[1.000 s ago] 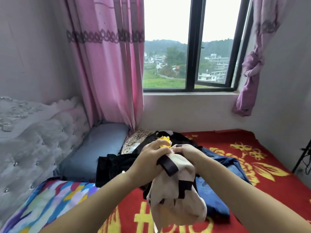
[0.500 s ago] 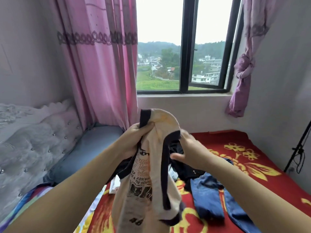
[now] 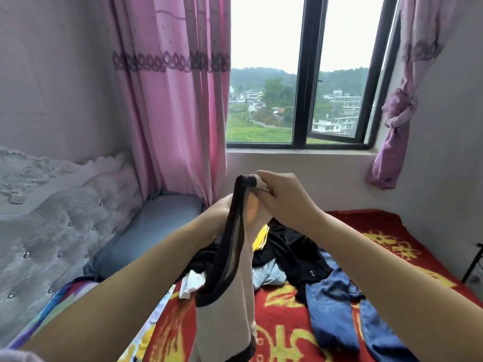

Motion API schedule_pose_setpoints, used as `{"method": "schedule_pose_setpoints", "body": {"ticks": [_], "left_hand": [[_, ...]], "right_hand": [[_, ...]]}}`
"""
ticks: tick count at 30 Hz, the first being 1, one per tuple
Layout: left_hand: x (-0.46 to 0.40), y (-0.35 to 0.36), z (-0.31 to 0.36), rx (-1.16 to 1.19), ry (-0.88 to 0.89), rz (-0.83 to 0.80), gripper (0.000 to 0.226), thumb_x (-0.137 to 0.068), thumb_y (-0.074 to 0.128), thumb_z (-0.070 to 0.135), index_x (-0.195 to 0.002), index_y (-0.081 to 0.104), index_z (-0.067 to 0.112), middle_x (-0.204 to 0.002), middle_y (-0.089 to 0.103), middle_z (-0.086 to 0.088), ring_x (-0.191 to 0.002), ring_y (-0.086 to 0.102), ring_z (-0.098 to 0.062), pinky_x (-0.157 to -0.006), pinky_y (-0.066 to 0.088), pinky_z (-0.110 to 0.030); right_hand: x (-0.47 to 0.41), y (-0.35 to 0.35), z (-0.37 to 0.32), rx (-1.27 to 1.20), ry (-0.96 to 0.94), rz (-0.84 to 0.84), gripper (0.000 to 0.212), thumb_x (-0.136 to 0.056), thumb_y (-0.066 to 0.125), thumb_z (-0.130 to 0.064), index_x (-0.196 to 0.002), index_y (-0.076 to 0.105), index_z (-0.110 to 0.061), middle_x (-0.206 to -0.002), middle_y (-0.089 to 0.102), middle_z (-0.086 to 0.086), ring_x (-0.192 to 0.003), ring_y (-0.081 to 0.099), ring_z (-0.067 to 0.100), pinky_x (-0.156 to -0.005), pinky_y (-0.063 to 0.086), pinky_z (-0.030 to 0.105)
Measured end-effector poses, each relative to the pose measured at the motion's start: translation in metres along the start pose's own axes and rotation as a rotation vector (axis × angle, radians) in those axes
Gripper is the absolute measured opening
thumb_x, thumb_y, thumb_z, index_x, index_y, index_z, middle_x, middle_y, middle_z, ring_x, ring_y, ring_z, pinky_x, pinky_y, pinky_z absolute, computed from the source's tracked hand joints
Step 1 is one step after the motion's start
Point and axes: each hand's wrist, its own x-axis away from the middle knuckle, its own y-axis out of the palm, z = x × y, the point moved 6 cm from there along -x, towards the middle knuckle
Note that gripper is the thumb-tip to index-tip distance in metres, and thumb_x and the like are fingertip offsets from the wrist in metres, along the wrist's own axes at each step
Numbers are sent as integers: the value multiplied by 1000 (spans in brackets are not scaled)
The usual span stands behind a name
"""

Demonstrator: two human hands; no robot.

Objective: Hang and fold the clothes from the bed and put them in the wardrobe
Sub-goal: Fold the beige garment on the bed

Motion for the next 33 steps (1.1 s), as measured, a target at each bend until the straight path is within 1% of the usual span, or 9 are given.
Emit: {"method": "schedule_pose_setpoints", "body": {"ticks": [3,6,11,17,20,23,27,29,33], "left_hand": [[4,-10,-12,43,3,154,30,-88,56,44,-106,58,19,-72,64,8,-62,60,-4,-57,47,-20],[11,0,-18,25,49,17,45,-74,56,69,-99,58,32,-79,66,19,-71,63,2,-63,48,-14],[19,-8,-50,-465,-1,-22,47,-57,61,60,-78,65,18,-71,61,16,-68,57,-1,-68,52,-30],[19,-63,-54,-530,-22,-10,27,-76,78,30,-58,58,25,-51,48,16,-50,42,3,-55,34,-21],[11,-77,-40,-425,17,42,12,-79,77,22,-70,70,24,-60,58,15,-57,49,1,-57,39,-16],[9,-87,-27,-198,42,105,48,-82,74,36,-87,59,-10,-72,52,-8,-66,46,-18,-58,40,-23],[8,-89,-3,-132,175,197,32,-91,55,38,-84,68,9,-67,62,1,-59,56,-10,-56,47,-17],[10,-91,9,-283,273,264,41,-95,51,37,-75,60,2,-60,51,-1,-55,46,-13,-54,40,-16],[12,-101,21,-462,327,328,47,-92,52,43,-57,45,11,-48,36,11,-45,34,-5,-47,30,-11]], "right_hand": [[-10,-2,13,49,125,7,42,-92,59,-13,-57,36,-9,-51,33,-8,-51,25,9,-51,25,22],[-20,-12,24,139,179,6,50,-91,60,-17,-51,29,-18,-47,33,-7,-48,27,10,-50,25,23],[-28,-37,38,190,211,-36,54,-91,62,-28,-50,28,-21,-48,31,-9,-47,26,7,-50,25,21],[2,-73,96,305,548,-455,32,-84,71,-35,-62,63,-12,-54,51,-8,-46,42,2,-54,35,21],[25,-85,110,75,659,-419,26,-83,72,-32,-61,69,-20,-56,58,-9,-51,52,3,-59,43,21],[40,-93,113,-189,684,-354,17,-81,71,-31,-67,73,-23,-65,65,-3,-57,58,6,-57,50,20],[54,-102,114,-240,682,-414,34,-80,67,-35,-93,73,-4,-81,66,11,-71,58,17,-65,48,24],[60,-103,113,-274,674,-471,33,-82,66,-31,-97,72,-3,-86,68,12,-74,59,18,-69,49,27],[70,-95,123,-431,696,-260,32,-89,58,-26,-106,64,1,-91,63,14,-78,58,21,-68,51,26]]}}
